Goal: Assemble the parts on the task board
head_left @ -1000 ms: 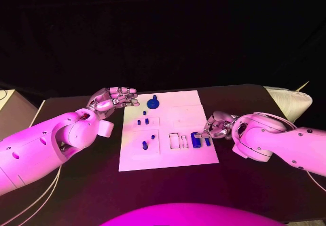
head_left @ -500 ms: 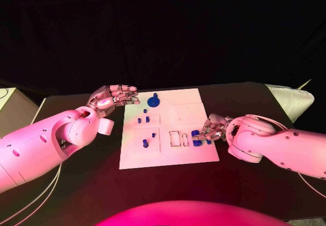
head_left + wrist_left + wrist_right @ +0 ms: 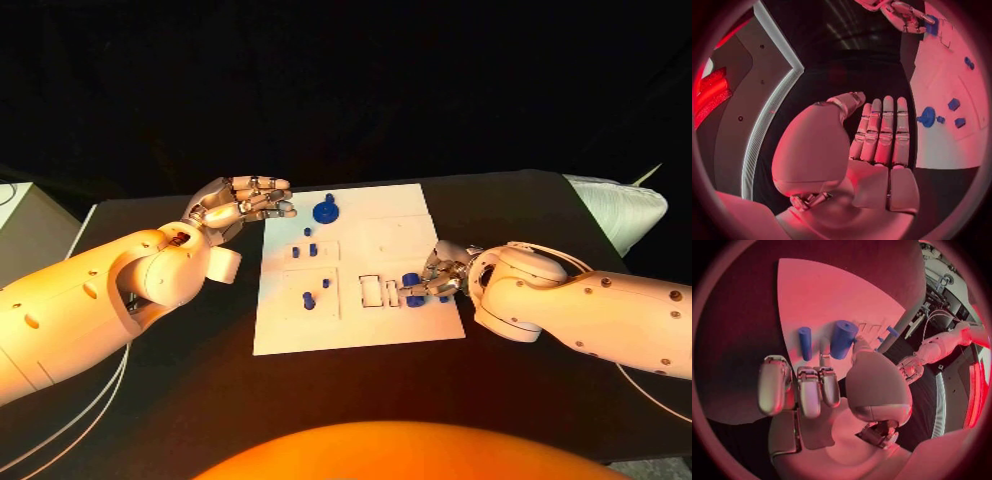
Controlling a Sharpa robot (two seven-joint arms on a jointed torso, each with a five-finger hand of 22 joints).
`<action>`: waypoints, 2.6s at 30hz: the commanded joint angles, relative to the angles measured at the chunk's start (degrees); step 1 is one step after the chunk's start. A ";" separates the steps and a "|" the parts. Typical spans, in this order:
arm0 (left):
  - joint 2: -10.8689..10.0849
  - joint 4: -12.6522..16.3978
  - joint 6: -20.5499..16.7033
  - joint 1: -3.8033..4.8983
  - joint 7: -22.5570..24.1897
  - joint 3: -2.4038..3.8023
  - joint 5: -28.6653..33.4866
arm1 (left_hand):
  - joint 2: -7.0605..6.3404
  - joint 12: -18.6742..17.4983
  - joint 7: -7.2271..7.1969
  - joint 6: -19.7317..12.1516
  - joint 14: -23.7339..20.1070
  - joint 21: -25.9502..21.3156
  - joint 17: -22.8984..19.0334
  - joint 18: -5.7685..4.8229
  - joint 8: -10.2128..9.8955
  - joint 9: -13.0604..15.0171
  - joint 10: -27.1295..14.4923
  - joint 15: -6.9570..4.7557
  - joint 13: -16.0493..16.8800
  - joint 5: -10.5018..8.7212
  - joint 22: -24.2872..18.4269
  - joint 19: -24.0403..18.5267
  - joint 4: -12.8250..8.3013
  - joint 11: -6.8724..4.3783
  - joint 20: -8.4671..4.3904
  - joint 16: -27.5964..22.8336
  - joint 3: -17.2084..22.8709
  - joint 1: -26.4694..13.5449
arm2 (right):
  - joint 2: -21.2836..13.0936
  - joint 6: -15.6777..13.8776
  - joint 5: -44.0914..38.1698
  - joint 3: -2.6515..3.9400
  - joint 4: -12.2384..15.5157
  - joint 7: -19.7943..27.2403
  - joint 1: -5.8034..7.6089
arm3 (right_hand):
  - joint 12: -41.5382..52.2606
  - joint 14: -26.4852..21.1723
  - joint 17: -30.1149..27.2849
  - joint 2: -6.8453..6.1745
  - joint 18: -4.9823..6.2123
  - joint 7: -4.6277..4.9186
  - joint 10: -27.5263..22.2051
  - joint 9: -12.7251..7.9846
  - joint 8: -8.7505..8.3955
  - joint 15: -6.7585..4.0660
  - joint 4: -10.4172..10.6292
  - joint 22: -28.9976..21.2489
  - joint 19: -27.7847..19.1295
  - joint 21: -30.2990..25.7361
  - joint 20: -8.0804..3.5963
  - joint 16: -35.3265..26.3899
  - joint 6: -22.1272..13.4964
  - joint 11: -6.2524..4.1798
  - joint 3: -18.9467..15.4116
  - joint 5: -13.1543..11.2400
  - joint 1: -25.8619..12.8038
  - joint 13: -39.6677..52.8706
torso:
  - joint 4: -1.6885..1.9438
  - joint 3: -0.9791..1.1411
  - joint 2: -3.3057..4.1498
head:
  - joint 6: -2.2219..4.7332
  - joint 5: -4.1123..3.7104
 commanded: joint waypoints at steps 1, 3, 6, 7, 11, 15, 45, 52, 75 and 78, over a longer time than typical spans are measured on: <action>0.01 0.19 0.84 -0.07 0.69 0.04 0.32 | 0.24 -0.19 0.32 0.08 0.38 -0.31 0.05 0.20 -0.16 -0.09 0.05 0.00 -0.04 0.20 -0.05 0.41 0.18 0.28 0.10 -0.37 -0.11 -0.01 | 0.12 0.54 -0.78 -0.29 -0.43 -0.99 -0.53 | -0.27 5.98 15.05 1.48 -0.55 -0.02 3.86 -0.01 0.17 -0.34 -0.02 7.38 3.42 0.39 -0.41 0.24 -0.38 -0.40 -0.53 2.77 1.18 12.03 | -0.01 -0.05 -0.05 | -0.09 0.06; 0.00 0.19 0.83 -0.07 0.68 0.04 0.32 | 0.24 -0.19 0.32 0.08 0.38 -0.31 0.05 0.20 -0.16 -0.09 0.05 0.00 -0.04 0.20 -0.05 0.41 0.18 0.28 0.10 -0.37 -0.11 -0.01 | 0.12 -0.47 -0.48 -0.29 -0.36 -0.97 -0.58 | -0.32 5.98 15.05 1.93 -0.57 -0.05 3.86 0.05 0.25 -0.36 -0.06 7.49 3.43 0.49 -0.41 0.24 -0.45 -0.43 -0.56 4.42 1.83 12.04 | -0.05 -0.05 -0.07 | -0.01 0.09; 0.01 0.20 0.84 -0.07 0.68 0.04 0.32 | 0.27 -0.19 0.32 0.08 0.39 -0.37 0.08 0.21 -0.16 -0.09 0.05 -0.01 -0.04 0.22 -0.09 0.43 0.17 0.27 0.10 -0.42 -0.07 0.04 | 0.00 -2.01 0.54 -0.29 -0.11 -0.92 -0.62 | -0.39 5.98 15.05 2.59 -0.57 -0.08 3.87 0.04 0.21 -0.41 -0.12 7.59 3.42 0.50 -0.45 0.24 -0.66 -0.47 -0.26 8.64 3.26 12.06 | -0.04 -0.06 -0.09 | -0.01 0.09; 0.01 0.20 0.85 -0.07 0.68 0.04 0.32 | 0.27 -0.19 0.32 0.08 0.39 -0.37 0.08 0.21 -0.16 -0.09 0.05 -0.01 -0.04 0.22 -0.09 0.43 0.17 0.27 0.10 -0.42 -0.07 0.04 | -0.08 -2.45 0.98 -0.29 0.00 -0.90 -0.62 | -0.38 5.98 15.05 2.68 -0.56 -0.08 3.89 0.00 0.17 -0.41 -0.12 7.61 3.41 0.45 -0.46 0.24 -0.70 -0.47 -0.16 10.39 3.67 12.10 | -0.04 -0.04 -0.07 | 0.00 0.10; -0.03 0.20 0.84 -0.07 0.67 0.04 0.32 | 0.27 -0.19 0.32 0.08 0.39 -0.37 0.08 0.21 -0.16 -0.09 0.05 -0.01 -0.04 0.22 -0.09 0.43 0.17 0.27 0.10 -0.42 -0.07 0.04 | -0.66 -4.46 3.71 -0.27 0.90 -0.81 -0.59 | -0.38 5.98 15.05 2.82 -0.60 -0.08 3.94 -0.31 -0.11 -0.43 -0.11 7.83 3.43 0.65 -0.47 0.24 -0.73 -0.49 0.49 15.39 4.75 12.20 | -0.08 -0.03 -0.04 | 0.06 0.14; -0.06 0.22 0.83 -0.07 0.65 0.04 0.32 | 0.27 -0.19 0.32 0.08 0.39 -0.37 0.08 0.21 -0.16 -0.09 0.05 -0.01 -0.04 0.22 -0.09 0.43 0.17 0.27 0.10 -0.42 -0.07 0.04 | -1.33 -5.72 6.45 -0.17 2.01 -0.64 -0.27 | -0.47 5.98 15.05 2.71 -0.61 -0.12 3.92 -0.60 -0.35 -0.46 -0.10 7.95 3.44 0.70 -0.49 0.24 -0.60 -0.53 1.31 18.66 5.22 12.21 | -0.10 -0.09 -0.05 | 0.11 0.09; 0.17 0.41 0.93 -0.07 0.36 0.04 0.32 | 0.32 -0.20 0.35 0.11 0.43 -0.56 0.17 0.23 -0.15 -0.11 0.06 -0.02 -0.03 0.26 -0.24 0.53 0.12 0.27 0.11 -0.59 0.00 0.16 | 4.37 -4.37 16.87 -0.08 1.99 0.99 1.73 | -0.67 5.98 15.05 1.87 -0.60 -0.07 3.83 -0.81 -0.40 -0.41 -0.07 8.00 3.38 0.58 -0.47 0.24 -0.22 -0.47 1.55 17.69 4.13 12.15 | 0.07 0.04 0.05 | 0.04 0.52; 0.17 0.43 0.93 -0.07 0.35 0.04 0.32 | 0.32 -0.20 0.35 0.11 0.43 -0.56 0.17 0.23 -0.15 -0.11 0.06 -0.02 -0.03 0.26 -0.24 0.53 0.12 0.27 0.11 -0.59 0.00 0.16 | 6.06 -4.43 15.80 -0.14 0.46 1.15 1.52 | -0.70 5.98 15.05 1.74 -0.60 -0.04 3.82 -0.85 -0.42 -0.39 -0.09 8.02 3.35 0.53 -0.45 0.24 -0.23 -0.45 1.60 16.67 3.75 12.16 | -0.09 0.06 0.05 | 0.00 0.88; 0.00 0.45 0.88 -0.07 0.25 0.04 0.32 | 0.33 -0.20 0.37 0.12 0.45 -0.62 0.20 0.23 -0.15 -0.11 0.06 -0.02 -0.03 0.26 -0.28 0.57 0.10 0.28 0.11 -0.65 0.02 0.20 | 8.85 -5.06 12.63 -0.15 -2.55 0.29 0.91 | -1.43 5.98 15.05 2.02 -0.54 0.02 3.49 -0.38 0.32 -0.29 -0.01 8.13 3.28 0.10 -0.36 0.24 -0.36 -0.35 0.04 4.45 0.44 11.87 | -0.03 0.04 0.08 | -0.16 1.36; -0.04 0.45 0.83 -0.07 0.23 0.04 0.32 | 0.33 -0.20 0.37 0.12 0.45 -0.62 0.20 0.23 -0.15 -0.11 0.06 -0.02 -0.03 0.26 -0.28 0.57 0.10 0.28 0.11 -0.65 0.02 0.20 | 9.02 -5.61 11.50 -0.15 -2.87 0.03 0.77 | -1.54 5.98 15.05 2.20 -0.54 -0.01 3.48 -0.09 0.72 -0.31 0.03 8.18 3.31 0.03 -0.38 0.24 -0.41 -0.37 -1.51 -0.63 -1.56 11.87 | -0.05 0.02 0.09 | -0.07 1.33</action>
